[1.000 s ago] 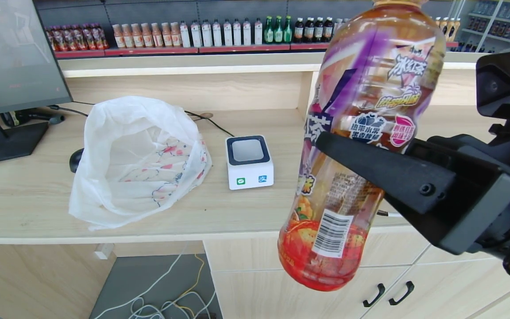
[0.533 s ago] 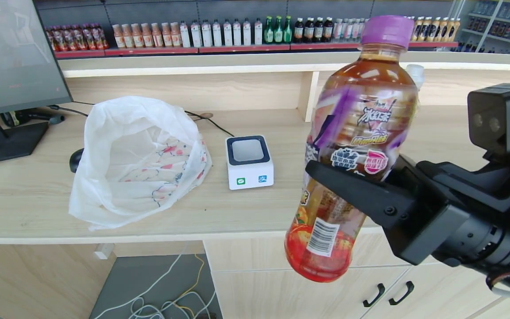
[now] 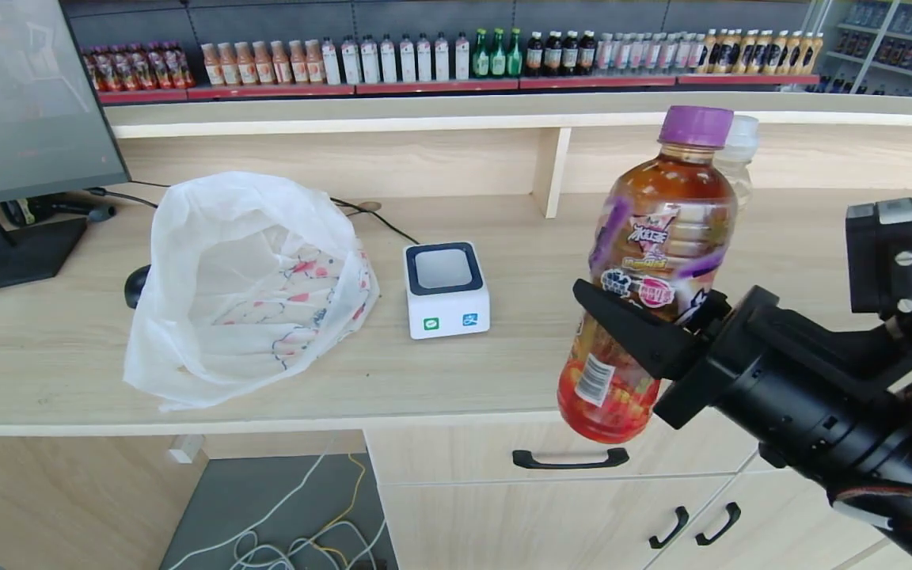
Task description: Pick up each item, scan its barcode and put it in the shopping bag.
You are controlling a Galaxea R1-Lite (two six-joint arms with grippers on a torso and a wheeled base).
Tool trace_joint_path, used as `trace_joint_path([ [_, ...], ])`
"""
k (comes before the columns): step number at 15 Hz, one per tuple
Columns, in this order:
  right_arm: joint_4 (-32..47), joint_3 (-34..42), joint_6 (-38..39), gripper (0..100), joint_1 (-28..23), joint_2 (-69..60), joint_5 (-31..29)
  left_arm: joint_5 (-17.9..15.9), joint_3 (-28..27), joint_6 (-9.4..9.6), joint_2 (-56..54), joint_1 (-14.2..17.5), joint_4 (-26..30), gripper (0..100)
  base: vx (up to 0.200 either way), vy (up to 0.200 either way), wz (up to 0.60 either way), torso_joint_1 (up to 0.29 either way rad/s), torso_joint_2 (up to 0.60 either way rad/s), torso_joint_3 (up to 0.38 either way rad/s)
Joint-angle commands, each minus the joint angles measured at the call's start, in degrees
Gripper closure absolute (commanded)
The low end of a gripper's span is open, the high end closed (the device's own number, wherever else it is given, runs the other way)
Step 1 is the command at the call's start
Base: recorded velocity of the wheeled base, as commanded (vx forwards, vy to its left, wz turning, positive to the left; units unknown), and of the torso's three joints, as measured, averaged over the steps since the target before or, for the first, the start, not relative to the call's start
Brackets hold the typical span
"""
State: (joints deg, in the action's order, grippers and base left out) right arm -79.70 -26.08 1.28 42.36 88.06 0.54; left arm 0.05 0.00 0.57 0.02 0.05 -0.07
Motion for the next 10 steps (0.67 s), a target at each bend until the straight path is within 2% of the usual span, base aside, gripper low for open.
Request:
trace_joint_path([
  [1, -1.2, 0.3, -2.2, 100, -3.2, 0.2, -1.5, 0.0, 0.0, -0.05, 0.0, 0.0, -0.1, 0, 0.000, 0.000, 0.00, 0.000, 0.00, 0.000],
  [4, -2.9, 0.1, -9.7, 100, -11.6, 0.2, -3.8, 0.0, 0.0, -0.40, 0.0, 0.0, -0.1, 0, 0.000, 0.000, 0.00, 0.000, 0.00, 0.000],
  [5, -3.1, -0.1, -14.9, 100, -12.9, 0.0, -3.7, 0.0, 0.0, -0.40, 0.0, 0.0, -0.1, 0, 0.000, 0.000, 0.00, 0.000, 0.00, 0.000],
  [7, -3.7, -0.6, -16.9, 100, -12.9, 0.3, -4.3, 0.0, 0.0, -0.40, 0.0, 0.0, -0.1, 0, 0.000, 0.000, 0.00, 0.000, 0.00, 0.000],
  [10, -5.9, -0.6, -13.7, 100, -12.6, 1.1, -9.6, 0.0, 0.0, -0.40, 0.0, 0.0, -0.1, 0, 0.000, 0.000, 0.00, 0.000, 0.00, 0.000],
])
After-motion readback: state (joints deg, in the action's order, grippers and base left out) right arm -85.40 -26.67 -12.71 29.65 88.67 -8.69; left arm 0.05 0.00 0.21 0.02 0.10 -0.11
